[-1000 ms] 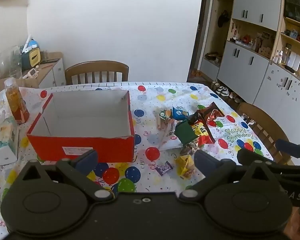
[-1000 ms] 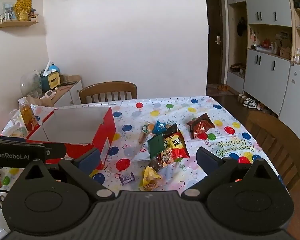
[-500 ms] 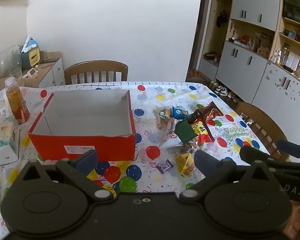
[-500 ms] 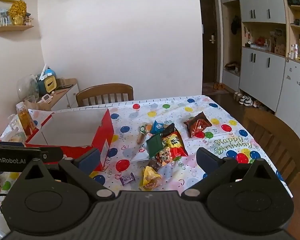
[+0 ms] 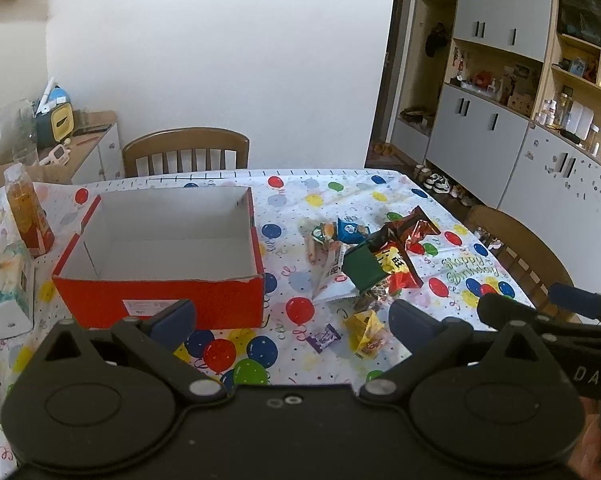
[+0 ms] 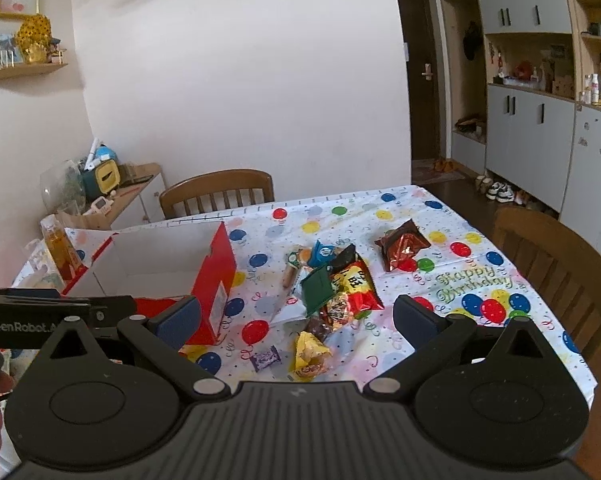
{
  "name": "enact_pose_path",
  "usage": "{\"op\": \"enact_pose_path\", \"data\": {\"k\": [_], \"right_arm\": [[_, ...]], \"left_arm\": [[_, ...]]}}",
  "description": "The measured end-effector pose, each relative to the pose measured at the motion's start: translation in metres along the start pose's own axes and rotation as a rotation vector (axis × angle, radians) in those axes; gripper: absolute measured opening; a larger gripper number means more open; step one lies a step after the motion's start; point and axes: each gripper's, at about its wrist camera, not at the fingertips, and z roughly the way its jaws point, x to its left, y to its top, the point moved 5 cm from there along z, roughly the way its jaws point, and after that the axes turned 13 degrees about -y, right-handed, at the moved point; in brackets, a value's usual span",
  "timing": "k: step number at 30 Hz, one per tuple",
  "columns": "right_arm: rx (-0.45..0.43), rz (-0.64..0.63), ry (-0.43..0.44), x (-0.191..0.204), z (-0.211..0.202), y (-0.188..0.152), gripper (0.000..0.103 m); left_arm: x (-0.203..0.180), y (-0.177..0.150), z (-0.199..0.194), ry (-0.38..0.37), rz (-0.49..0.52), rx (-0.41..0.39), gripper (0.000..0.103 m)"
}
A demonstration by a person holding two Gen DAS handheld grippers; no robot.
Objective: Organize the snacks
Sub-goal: 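Move both tools toward the snack pile beside the red box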
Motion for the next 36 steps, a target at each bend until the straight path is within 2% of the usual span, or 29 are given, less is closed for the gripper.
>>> {"op": "enact_pose_path", "data": {"k": [6, 17, 36], "right_arm": [[-0.019, -0.017, 0.005, 0.000, 0.006, 0.005, 0.103], [0.000, -0.021, 0.032, -0.010, 0.023, 0.010, 0.103], [0.003, -0.043, 0.024, -0.019, 0.035, 0.022, 0.103]], "left_arm": [[0.000, 0.001, 0.003, 0.007, 0.003, 0.002, 0.103], [-0.004, 0.009, 0.012, 0.039, -0.009, 0.003, 0.103], [-0.011, 0.017, 0.026, 0.050, -0.039, 0.006, 0.103]]}}
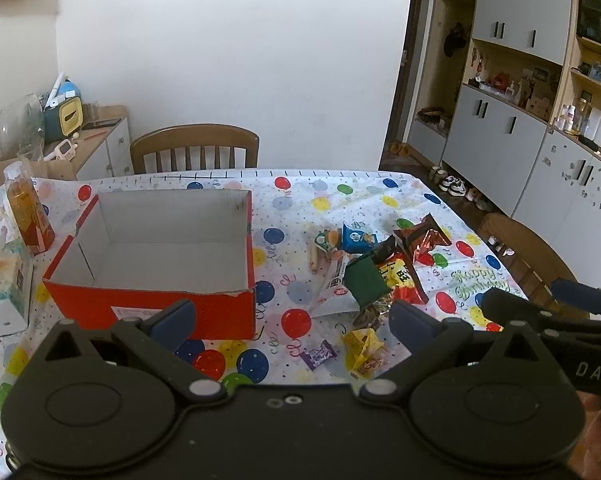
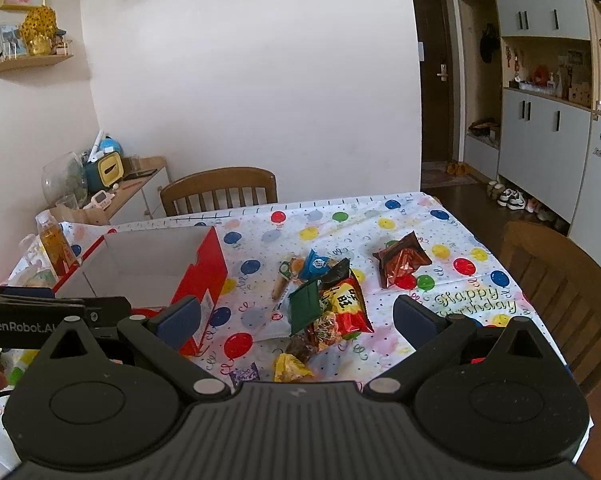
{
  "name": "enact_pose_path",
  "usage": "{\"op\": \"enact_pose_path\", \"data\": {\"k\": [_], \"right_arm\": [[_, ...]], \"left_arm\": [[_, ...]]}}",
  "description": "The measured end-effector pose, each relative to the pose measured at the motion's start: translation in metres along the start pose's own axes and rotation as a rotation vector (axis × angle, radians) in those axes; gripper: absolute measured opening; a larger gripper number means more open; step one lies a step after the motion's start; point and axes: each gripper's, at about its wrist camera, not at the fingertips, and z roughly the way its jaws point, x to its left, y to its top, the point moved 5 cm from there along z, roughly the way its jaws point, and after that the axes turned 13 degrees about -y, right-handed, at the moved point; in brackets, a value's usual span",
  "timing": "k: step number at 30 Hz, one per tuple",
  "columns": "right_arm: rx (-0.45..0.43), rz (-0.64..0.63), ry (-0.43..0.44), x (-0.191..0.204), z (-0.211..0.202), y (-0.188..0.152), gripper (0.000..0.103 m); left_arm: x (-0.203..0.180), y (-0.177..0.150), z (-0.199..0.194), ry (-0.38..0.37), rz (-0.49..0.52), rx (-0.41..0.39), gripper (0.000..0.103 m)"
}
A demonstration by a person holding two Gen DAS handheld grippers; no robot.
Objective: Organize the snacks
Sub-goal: 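Move both tools toward the snack pile beside the red box, then grasp the yellow candy wrapper with the left tool while the right tool grasps the red-yellow chip bag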
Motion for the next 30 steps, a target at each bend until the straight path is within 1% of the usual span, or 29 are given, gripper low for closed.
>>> {"op": "enact_pose_path", "data": {"k": [9, 18, 24, 30], "right_arm": [[0.000, -0.009, 0.040, -0.001, 0.006, 0.001, 0.103], [0.007, -0.020, 0.035, -0.010, 0.022, 0.005, 0.103], [0.037, -0.019, 0.027, -0.022, 0.047, 0.006, 0.103], [0.133, -0.008, 0.021, -0.042, 0.085, 0.001, 0.103]], "left_arm": [[0.000, 0.001, 0.002, 0.004, -0.002, 0.001, 0.103], [-0.005, 0.004, 0.017, 0.011, -0.005, 0.018, 0.103], [-0.004, 0.006, 0.033, 0.024, -0.035, 0.035, 0.103], [0.001, 0.009, 0.050, 0.047, -0.058, 0.041, 0.103]]}}
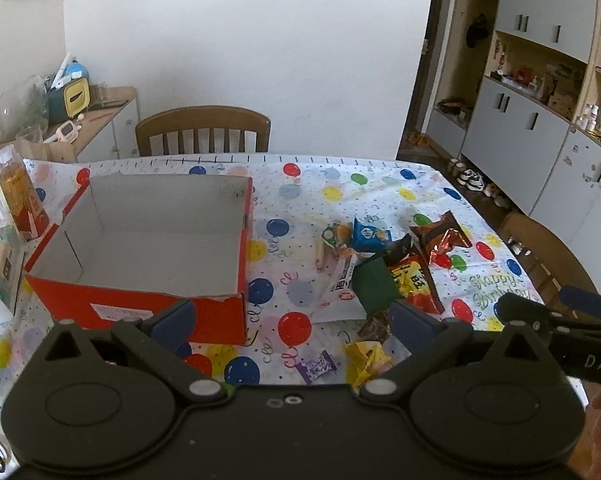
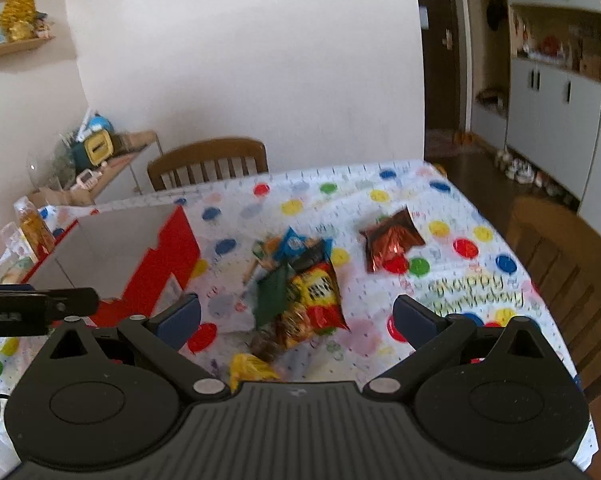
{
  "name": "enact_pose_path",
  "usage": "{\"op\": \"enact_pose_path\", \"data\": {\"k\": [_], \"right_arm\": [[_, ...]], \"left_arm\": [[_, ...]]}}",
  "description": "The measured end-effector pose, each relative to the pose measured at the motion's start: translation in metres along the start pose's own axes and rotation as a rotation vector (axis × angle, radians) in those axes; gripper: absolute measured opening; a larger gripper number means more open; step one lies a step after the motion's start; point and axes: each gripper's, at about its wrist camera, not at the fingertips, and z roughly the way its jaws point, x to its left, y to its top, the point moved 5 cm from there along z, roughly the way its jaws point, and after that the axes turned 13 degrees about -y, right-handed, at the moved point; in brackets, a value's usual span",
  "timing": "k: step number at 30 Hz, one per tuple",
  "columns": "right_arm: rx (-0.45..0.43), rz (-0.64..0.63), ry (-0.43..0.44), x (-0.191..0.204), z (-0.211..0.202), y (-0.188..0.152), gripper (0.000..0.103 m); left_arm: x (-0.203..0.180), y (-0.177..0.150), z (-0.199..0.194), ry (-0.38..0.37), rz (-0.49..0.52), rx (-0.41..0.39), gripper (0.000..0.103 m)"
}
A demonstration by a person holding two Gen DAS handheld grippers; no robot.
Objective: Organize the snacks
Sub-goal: 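Grasp the yellow candy wrapper with the left tool while the right tool grasps the red-yellow chip bag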
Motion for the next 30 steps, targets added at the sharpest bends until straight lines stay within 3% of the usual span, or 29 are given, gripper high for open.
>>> {"op": "enact_pose_path", "data": {"k": [13, 19, 25, 30], "right_arm": [[0.053, -0.052, 0.011, -0.021, 0.067, 0.006, 0.103], [0.071, -0.114, 0.033, -0.022, 0.093, 0.003, 0.095], [0.086, -0.158, 0.069, -0.017, 0.121, 0.008, 0.088], [0.150, -0.177, 0.108, -0.010, 0.152, 0.005, 0.080]], "left_arm": [[-0.001, -0.012, 0.054, -0.002, -0.019, 0.110, 0.102], [-0.010, -0.022, 0.077, -0.018, -0.006, 0.158, 0.099], [-0.027, -0.037, 0.108, -0.051, 0.023, 0.230, 0.088], [-0.036, -0.050, 0.131, -0.086, 0.001, 0.290, 0.081]]}}
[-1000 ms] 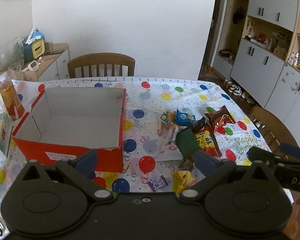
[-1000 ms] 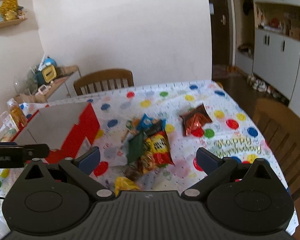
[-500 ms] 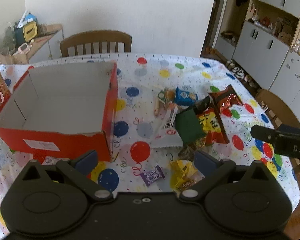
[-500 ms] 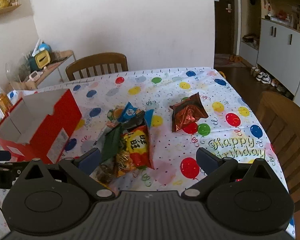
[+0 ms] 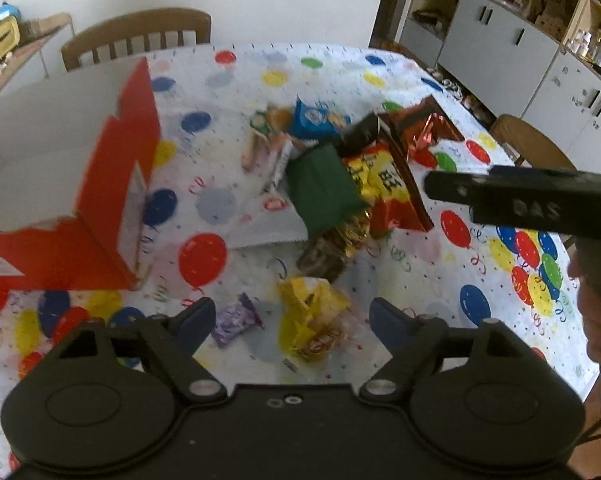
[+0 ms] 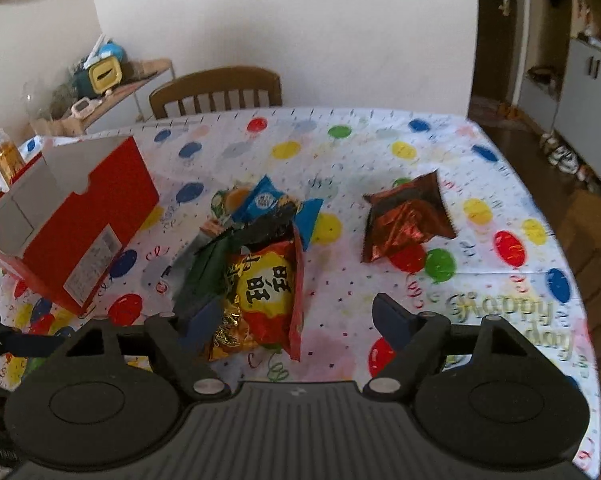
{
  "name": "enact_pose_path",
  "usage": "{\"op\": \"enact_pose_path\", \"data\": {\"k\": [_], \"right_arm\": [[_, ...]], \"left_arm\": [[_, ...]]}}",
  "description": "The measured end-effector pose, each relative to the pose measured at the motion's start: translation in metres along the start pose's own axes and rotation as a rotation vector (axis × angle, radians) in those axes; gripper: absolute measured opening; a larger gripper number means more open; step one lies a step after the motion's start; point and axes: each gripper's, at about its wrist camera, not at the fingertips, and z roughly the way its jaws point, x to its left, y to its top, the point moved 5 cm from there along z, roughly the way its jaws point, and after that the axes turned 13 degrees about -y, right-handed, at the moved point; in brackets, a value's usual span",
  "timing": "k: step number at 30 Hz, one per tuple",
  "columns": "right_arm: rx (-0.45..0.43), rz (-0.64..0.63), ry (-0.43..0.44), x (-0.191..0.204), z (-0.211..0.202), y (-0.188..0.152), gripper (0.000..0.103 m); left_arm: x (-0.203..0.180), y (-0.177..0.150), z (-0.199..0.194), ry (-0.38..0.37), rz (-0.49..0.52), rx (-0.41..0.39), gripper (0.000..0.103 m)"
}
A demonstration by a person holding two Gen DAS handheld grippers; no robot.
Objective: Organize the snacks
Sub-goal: 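Grasp the yellow candy wrapper with the left tool while the right tool grasps the red-yellow chip bag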
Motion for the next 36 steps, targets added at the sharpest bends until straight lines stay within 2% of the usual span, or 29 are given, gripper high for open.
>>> {"op": "enact_pose_path", "data": {"k": [2, 7, 9, 11, 15, 20, 27, 36], "right_arm": [[0.028, -0.002, 0.032, 0.003, 0.011, 0.001, 0.074], [0.071, -0.009, 0.089, 0.011, 0.031, 0.002, 0.070], [0.090, -0.007, 0.110, 0.013, 0.038, 0.001, 0.069], [0.111, 0.005, 0.129, 0.014, 0.044, 0.001, 0.064], [0.133, 0.030, 0.160, 0.016, 0.052, 0.003, 0.062], [0.139, 0.022, 0.162, 0.018, 0.056, 0.005, 0.062], [0.138, 0.020, 0.157, 0.018, 0.053, 0.005, 0.056], [0.136, 0.010, 0.138, 0.014, 0.041, 0.001, 0.049]], "left_arm": [[-0.001, -0.001, 0.007, -0.007, -0.004, 0.006, 0.079], [-0.003, -0.001, 0.020, -0.020, -0.007, 0.009, 0.073], [-0.002, -0.001, 0.025, -0.025, -0.018, 0.016, 0.067], [-0.001, 0.000, 0.031, -0.025, -0.030, 0.023, 0.064], [0.002, 0.001, 0.038, -0.045, -0.064, 0.035, 0.057], [0.003, 0.001, 0.045, -0.069, -0.091, 0.056, 0.055], [0.004, 0.001, 0.047, -0.063, -0.093, 0.065, 0.036], [0.008, 0.000, 0.043, -0.079, -0.125, 0.060, 0.030]]}}
